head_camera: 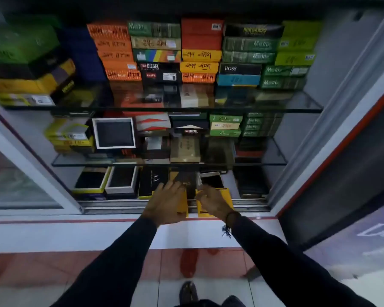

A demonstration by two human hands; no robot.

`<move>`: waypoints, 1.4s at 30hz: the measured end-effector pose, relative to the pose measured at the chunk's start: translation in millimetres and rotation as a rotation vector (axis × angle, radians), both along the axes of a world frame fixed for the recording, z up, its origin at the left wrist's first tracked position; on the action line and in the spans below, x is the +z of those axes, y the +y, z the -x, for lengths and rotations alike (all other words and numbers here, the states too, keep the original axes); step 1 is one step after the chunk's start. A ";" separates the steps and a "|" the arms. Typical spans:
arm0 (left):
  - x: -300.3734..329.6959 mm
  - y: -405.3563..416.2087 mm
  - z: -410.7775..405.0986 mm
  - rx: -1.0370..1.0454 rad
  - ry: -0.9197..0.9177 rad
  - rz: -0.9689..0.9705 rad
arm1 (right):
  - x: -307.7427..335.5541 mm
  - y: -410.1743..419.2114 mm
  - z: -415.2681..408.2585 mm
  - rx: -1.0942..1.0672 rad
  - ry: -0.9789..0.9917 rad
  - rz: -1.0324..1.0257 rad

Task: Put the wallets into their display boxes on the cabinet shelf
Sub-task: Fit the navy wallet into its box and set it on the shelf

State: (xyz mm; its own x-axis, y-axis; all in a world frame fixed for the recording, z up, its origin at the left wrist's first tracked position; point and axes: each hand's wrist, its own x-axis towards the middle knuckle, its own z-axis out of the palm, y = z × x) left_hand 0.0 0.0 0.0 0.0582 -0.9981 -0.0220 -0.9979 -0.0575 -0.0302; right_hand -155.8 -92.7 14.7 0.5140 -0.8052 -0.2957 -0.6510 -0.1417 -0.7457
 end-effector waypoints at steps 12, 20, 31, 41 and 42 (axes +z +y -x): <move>-27.5 -39.1 -15.7 0.083 0.198 -0.199 | -41.0 1.9 -38.8 -0.100 0.009 -0.459; 14.4 -21.7 -60.8 0.133 0.537 -0.151 | -49.4 1.5 -48.5 -0.212 0.101 -0.215; 0.2 52.8 -117.1 0.466 1.203 -0.143 | -53.9 -23.1 -18.0 -0.368 -0.099 -0.294; -19.5 36.0 -88.5 0.480 0.978 -0.148 | -33.0 -26.5 -17.9 -0.424 -0.165 -0.213; -22.5 32.4 -81.8 0.486 0.957 -0.135 | -34.5 -24.7 -20.6 -0.423 -0.140 -0.177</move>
